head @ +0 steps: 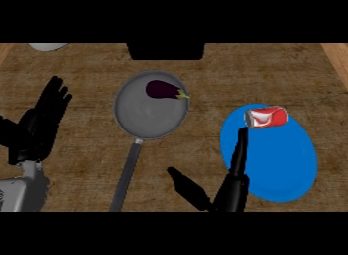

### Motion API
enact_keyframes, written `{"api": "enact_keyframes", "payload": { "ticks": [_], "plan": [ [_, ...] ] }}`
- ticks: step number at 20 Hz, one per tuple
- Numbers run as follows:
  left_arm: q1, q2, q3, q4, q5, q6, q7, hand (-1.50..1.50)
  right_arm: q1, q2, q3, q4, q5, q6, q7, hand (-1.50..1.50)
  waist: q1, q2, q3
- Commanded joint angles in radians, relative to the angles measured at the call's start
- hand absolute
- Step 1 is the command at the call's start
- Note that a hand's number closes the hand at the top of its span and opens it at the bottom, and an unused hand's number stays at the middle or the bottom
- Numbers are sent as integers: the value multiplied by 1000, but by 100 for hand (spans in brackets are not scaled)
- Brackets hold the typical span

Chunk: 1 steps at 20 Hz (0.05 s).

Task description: Pick the eggplant from the plate and place it in the pan

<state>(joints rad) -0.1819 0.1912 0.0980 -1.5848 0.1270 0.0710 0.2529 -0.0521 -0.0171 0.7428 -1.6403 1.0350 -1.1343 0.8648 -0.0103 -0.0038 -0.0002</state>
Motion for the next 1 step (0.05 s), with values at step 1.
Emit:
{"api": "enact_keyframes", "payload": {
  "ticks": [1],
  "plan": [
    [-6, 9, 35, 31, 21, -33, -21, 0, 74, 16, -7, -78, 48, 34, -12, -150, 8, 3, 0]
  ]
}}
